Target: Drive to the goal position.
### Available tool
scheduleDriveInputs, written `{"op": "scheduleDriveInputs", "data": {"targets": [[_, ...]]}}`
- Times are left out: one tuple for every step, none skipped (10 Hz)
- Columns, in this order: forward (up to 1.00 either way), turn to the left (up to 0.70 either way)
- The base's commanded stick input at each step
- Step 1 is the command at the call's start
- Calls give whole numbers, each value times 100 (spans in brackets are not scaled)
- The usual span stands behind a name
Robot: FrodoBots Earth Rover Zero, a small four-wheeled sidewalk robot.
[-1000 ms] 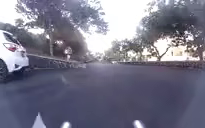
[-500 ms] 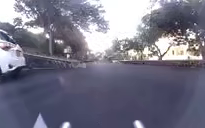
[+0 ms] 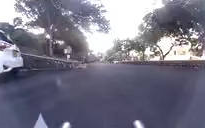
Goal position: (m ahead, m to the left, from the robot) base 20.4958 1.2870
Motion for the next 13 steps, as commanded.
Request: {"op": "scheduleDriveInputs", "data": {"targets": [[50, 0], [50, 0], [50, 0], [50, 0], [50, 0], [50, 0], [50, 0], [50, 0], [50, 0], [50, 0], [50, 0], [50, 0], [50, 0]]}}
